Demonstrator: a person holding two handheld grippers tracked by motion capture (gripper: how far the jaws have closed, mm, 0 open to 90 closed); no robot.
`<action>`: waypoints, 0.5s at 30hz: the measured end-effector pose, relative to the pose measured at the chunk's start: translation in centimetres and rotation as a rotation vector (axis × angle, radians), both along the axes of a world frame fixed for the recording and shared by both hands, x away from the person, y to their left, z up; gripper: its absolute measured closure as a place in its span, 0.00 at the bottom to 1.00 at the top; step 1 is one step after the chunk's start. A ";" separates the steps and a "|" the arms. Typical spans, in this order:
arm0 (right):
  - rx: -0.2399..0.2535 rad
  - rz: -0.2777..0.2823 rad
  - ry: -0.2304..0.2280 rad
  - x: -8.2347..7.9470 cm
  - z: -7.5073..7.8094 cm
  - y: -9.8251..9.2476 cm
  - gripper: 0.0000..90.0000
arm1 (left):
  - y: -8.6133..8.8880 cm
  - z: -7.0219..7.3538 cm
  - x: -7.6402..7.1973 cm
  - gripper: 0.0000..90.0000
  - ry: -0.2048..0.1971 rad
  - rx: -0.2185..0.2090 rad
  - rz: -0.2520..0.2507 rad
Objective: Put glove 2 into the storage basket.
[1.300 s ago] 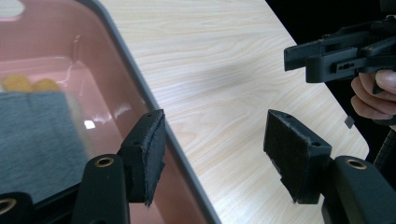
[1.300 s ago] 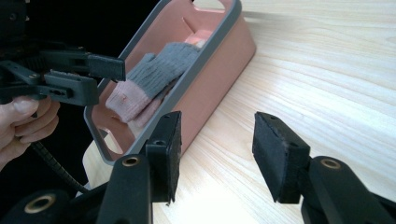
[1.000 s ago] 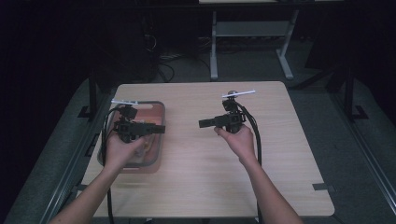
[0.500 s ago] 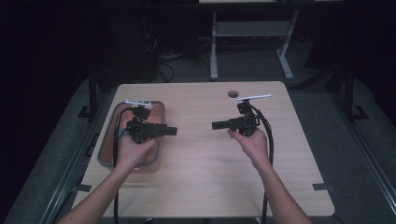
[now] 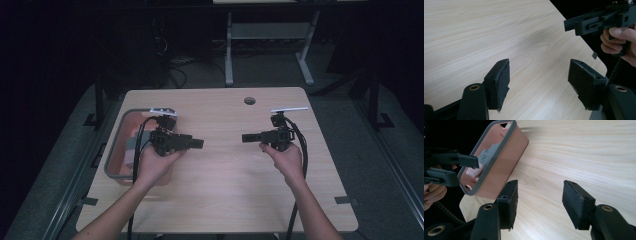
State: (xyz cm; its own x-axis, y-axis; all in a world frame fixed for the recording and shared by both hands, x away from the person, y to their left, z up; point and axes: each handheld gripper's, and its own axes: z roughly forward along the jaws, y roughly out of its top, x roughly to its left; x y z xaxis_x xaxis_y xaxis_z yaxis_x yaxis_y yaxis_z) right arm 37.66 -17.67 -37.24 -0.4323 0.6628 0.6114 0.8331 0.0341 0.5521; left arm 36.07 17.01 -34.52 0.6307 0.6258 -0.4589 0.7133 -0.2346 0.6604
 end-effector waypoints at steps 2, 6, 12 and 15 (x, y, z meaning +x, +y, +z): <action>-0.002 -0.003 0.000 -0.2 -0.2 -0.4 0.51 | -0.4 -0.1 -0.1 0.36 0.003 -0.005 -0.005; -0.005 -0.012 0.012 -0.6 -0.7 -1.2 0.51 | -1.0 -0.3 -0.2 0.36 0.005 -0.005 -0.019; -0.009 -0.031 0.018 -1.0 -1.3 -2.3 0.50 | -2.0 -0.7 -0.4 0.35 0.011 -0.002 -0.038; -0.019 -0.038 0.029 -1.2 -1.6 -2.9 0.49 | -2.4 -0.9 -0.5 0.35 0.013 0.000 -0.050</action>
State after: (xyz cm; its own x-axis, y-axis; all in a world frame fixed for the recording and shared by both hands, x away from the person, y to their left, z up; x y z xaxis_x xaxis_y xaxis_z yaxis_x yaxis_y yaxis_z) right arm 36.49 -20.56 -38.82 -0.3888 0.6903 0.6101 0.8495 0.0123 0.5275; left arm 35.55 14.57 -35.43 0.6550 0.5937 -0.4674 0.7092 -0.2698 0.6513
